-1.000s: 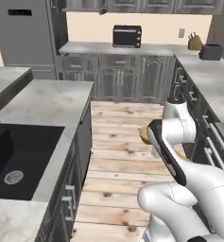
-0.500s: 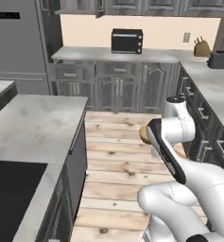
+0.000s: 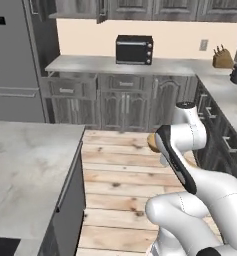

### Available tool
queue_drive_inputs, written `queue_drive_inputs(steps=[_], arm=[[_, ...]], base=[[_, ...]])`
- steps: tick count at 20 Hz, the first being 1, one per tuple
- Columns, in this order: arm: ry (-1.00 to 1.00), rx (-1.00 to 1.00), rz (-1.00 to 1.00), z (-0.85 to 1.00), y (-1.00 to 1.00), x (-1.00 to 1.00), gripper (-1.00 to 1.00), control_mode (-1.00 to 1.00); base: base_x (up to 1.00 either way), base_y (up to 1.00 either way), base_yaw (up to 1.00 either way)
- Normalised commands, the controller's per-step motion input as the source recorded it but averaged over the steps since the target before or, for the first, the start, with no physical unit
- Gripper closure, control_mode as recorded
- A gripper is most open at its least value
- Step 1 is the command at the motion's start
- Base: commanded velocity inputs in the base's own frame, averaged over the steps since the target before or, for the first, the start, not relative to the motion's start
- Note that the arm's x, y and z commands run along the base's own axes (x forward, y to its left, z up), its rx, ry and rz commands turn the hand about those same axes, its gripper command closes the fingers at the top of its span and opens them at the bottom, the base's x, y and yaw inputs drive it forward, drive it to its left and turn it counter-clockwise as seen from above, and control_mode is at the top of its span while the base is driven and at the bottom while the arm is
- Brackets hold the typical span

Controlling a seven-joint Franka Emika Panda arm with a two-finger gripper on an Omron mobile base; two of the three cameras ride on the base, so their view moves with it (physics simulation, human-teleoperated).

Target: Organize the utensils by type. Pick up the wooden spoons from the counter and place them in the open cabinet. Then pick up the metallic utensils from the counter and place them in the open drawer.

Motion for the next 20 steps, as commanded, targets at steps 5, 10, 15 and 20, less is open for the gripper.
queue_drive_inputs(steps=[5, 10, 15, 20], arm=[[0.00, 0.00, 0.00, 0.00, 0.00, 0.00, 1.00, 1.00], [0.00, 0.00, 0.00, 0.00, 0.00, 0.00, 1.00, 1.00], [0.00, 0.00, 0.00, 0.00, 0.00, 0.00, 1.00, 1.00], [0.00, 0.00, 0.00, 0.00, 0.00, 0.00, 1.00, 1.00]], base=[[1.00, -0.09, 0.00], [0.99, -0.01, 0.02], [0.90, 0.00, 0.09], [0.87, 0.00, 0.16]])
